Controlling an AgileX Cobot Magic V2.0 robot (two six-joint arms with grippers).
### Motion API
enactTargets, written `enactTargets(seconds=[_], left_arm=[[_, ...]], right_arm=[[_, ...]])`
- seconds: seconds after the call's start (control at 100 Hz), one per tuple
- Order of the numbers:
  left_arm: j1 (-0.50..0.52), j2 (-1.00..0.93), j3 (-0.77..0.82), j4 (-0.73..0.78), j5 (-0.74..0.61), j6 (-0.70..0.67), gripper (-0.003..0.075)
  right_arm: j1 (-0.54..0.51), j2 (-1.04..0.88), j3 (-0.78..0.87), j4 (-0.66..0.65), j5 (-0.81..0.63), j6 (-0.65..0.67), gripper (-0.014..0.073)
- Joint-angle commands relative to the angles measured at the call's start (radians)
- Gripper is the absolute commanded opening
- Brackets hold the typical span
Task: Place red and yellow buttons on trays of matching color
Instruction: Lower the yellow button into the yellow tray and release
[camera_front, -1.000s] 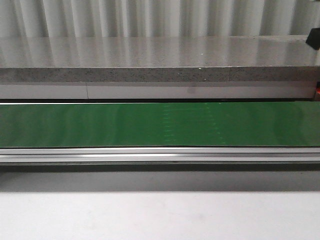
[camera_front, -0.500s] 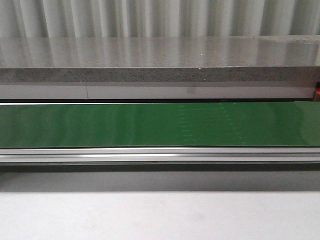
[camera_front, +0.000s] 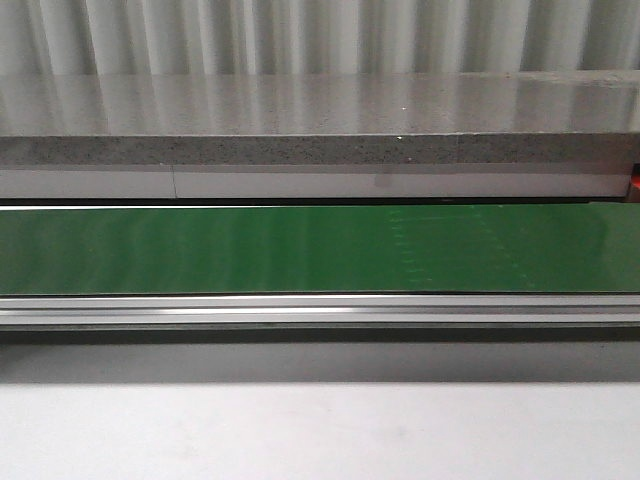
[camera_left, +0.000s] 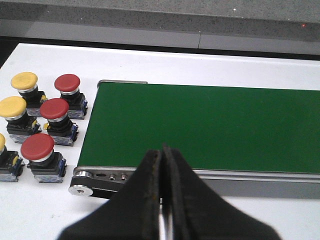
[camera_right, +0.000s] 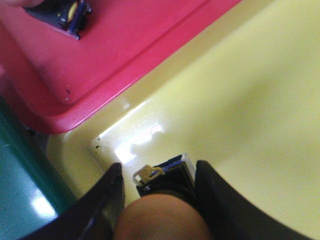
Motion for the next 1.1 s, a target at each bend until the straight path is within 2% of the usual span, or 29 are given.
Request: enactTargets(seconds=[0.0,0.32,0.4,0.58,0.68,0.83,1.09], left_arm=[[-0.007,0.003,-0.026,-0.007,-0.074,-0.002,-0.0020],[-0.007,0.003,-0.026,-0.007,-0.074,-0.002,-0.0020],[-0.007,0.003,-0.026,-0.007,-0.074,-0.002,-0.0020],[-0.007,0.003,-0.026,-0.007,-0.074,-0.002,-0.0020],[-0.007,0.003,-0.026,-0.007,-0.074,-0.002,-0.0020],[-0.007,0.003,-0.026,-0.007,-0.074,-0.002,-0.0020],[-0.007,0.003,-0.026,-0.007,-0.074,-0.002,-0.0020]], right_arm=[[-0.008,0.002,-0.021,-0.004,-0.057,0.001,0.0237],[-0.008,0.078,-0.021,-0.004,-0.069,0.001,0.0239],[-0.008,0.091,-0.021,-0.004,-0.067,0.001,0.0268],[-0.008,0.093,-0.021,-0.004,-0.046,0.001,0.0561],[-0.008,0.086,-0.030,-0.004,-0.024,0.001,0.0649],[-0.008,0.034,-0.054,-0.004,0.011,0.001,0.0655],[0.002,-0.176,-0.062,-0.004,0.019,0.001,0.0655]])
